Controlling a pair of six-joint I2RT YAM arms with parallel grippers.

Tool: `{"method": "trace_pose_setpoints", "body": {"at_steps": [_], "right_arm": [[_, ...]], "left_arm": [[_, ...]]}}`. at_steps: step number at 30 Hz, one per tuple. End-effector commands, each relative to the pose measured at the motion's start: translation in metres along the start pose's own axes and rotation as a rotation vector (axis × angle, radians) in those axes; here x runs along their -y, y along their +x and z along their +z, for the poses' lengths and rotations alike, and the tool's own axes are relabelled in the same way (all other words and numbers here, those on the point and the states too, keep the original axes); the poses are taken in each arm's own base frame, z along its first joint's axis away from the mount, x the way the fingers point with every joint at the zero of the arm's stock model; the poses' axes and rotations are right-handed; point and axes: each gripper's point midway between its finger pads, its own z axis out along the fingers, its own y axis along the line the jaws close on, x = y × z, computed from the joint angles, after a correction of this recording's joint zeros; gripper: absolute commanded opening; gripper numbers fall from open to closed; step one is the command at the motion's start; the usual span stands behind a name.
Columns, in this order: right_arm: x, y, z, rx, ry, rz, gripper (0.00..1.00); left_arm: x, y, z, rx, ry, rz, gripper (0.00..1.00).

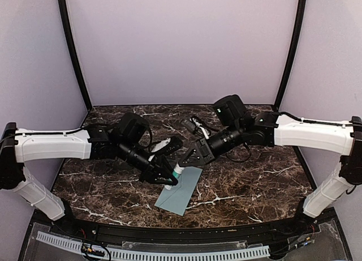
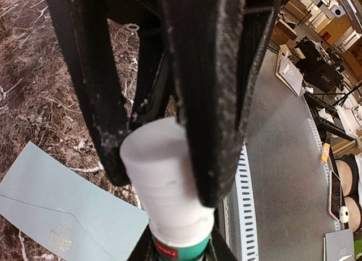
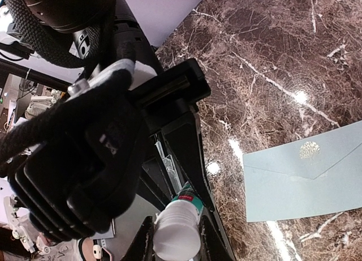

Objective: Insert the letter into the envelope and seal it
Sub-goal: Close the solid glue cap on the solid glue.

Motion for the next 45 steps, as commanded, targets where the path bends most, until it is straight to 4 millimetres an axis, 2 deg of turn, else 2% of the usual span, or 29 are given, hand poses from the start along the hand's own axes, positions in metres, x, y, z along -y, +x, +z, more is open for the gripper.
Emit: {"method": "trace_pose_setpoints", "body": {"at_steps": [1, 6, 14, 28, 37, 45], "right_arm": [[-0.027, -0.001, 0.006, -0.018, -0.068, -0.076, 0.12], [-0.024, 0.006, 0.01, -0.036, -0.052, -0.069, 0.11], [-0.023, 0.011, 0.01, -0.018, -0.025, -0.063, 0.1], [-0.021, 0.032, 0.028, -0.061, -0.03, -0.046, 0.09], [-0.03, 0.045, 0.04, -0.1, -0.084, -0.036, 0.07], [-0.039, 0.065, 0.055, -0.174, -0.117, -0.025, 0.05]], "left_arm": [[0.0, -0.017, -0.001, 0.025, 0.0, 0.03, 0.0], [0.001, -0.02, -0.001, 0.044, 0.008, 0.023, 0.0], [-0.008, -0.019, 0.002, 0.047, -0.009, -0.025, 0.0], [-0.007, -0.036, -0.017, 0.148, 0.046, -0.048, 0.0], [-0.006, -0.038, -0.021, 0.172, 0.032, -0.021, 0.0], [-0.009, -0.041, -0.026, 0.195, -0.004, -0.007, 0.0]]}}
